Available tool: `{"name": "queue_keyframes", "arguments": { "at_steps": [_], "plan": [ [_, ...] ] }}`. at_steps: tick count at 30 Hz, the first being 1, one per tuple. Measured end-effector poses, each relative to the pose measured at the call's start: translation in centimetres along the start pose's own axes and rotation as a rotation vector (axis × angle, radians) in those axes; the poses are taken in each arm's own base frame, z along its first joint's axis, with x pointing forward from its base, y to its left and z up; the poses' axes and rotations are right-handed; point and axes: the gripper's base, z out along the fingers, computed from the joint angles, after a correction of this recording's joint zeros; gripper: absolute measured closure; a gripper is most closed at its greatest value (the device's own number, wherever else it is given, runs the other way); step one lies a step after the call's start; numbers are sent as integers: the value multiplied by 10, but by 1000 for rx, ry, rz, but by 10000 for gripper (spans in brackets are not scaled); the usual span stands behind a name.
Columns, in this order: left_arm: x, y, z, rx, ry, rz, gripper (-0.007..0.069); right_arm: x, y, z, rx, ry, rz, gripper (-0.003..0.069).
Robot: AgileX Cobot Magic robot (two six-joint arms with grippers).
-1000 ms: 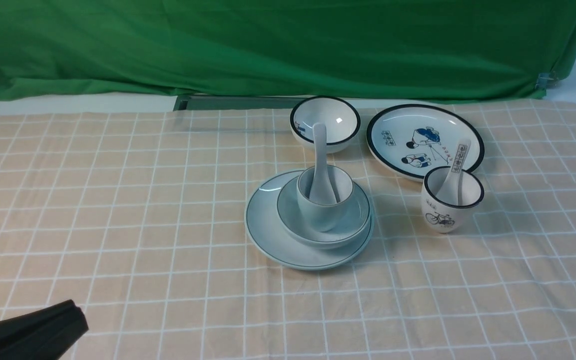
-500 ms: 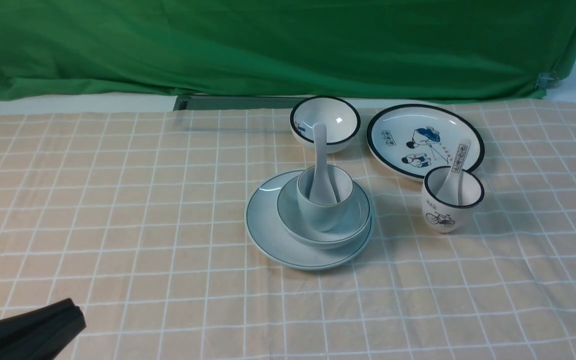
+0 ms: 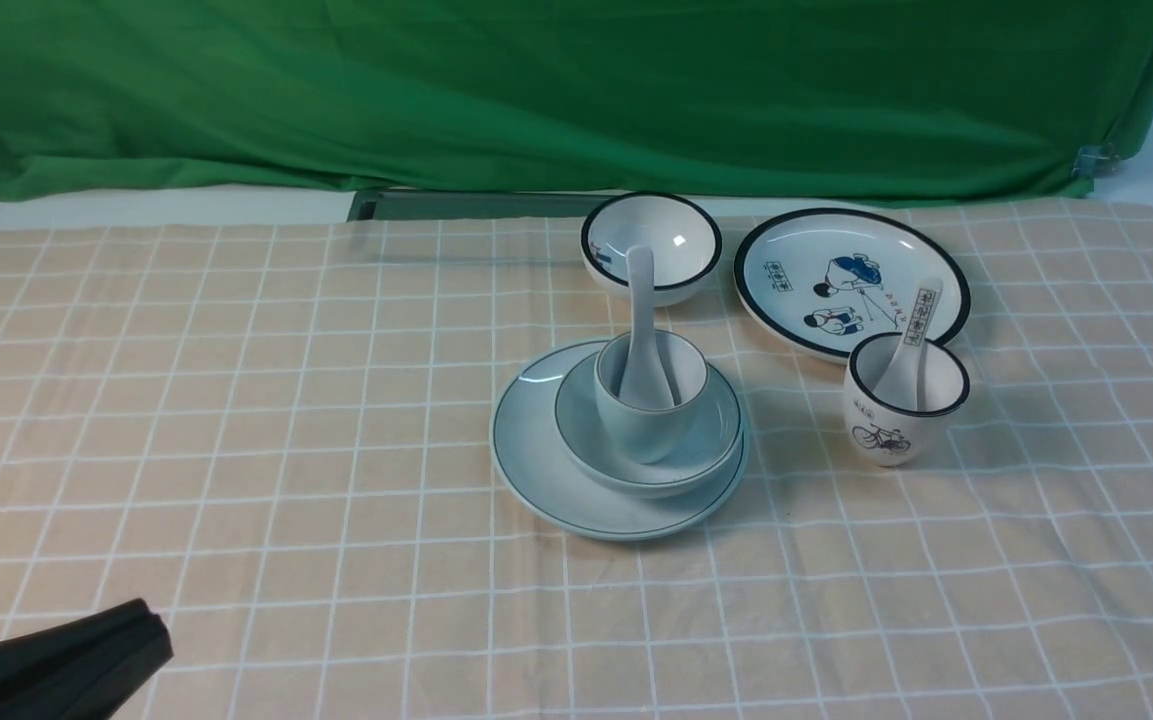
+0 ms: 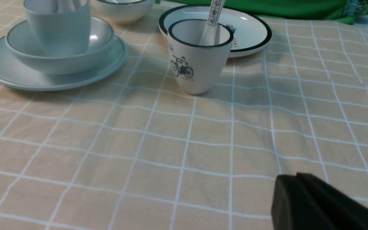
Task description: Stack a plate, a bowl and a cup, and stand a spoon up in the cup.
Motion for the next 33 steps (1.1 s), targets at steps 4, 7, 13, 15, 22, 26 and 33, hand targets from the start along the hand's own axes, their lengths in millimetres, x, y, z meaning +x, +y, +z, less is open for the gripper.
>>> {"name": "queue_keyframes", "arguments": {
  "at_steps": [4, 7, 13, 15, 22, 26, 33],
  "plan": [
    [0, 0, 0, 0, 0, 0, 622, 0, 0, 0, 0, 1, 0, 599],
    [0, 0, 0, -1, 0, 3, 622, 0, 0, 0, 0, 1, 0, 591],
    [-3, 12, -6, -218, -59, 7, 622, 0, 0, 0, 0, 1, 0, 570],
    [-2, 15, -8, -283, -60, -10, 622, 0, 0, 0, 0, 0, 0, 567],
    [55, 24, -14, -658, -11, -182, 622, 0, 0, 0, 0, -2, 0, 544],
    [82, 22, -11, -681, 92, -261, 622, 0, 0, 0, 0, -3, 0, 533],
    [88, 19, -11, -663, 146, -267, 622, -1, 0, 0, 1, -7, 0, 502]
  ]
}}
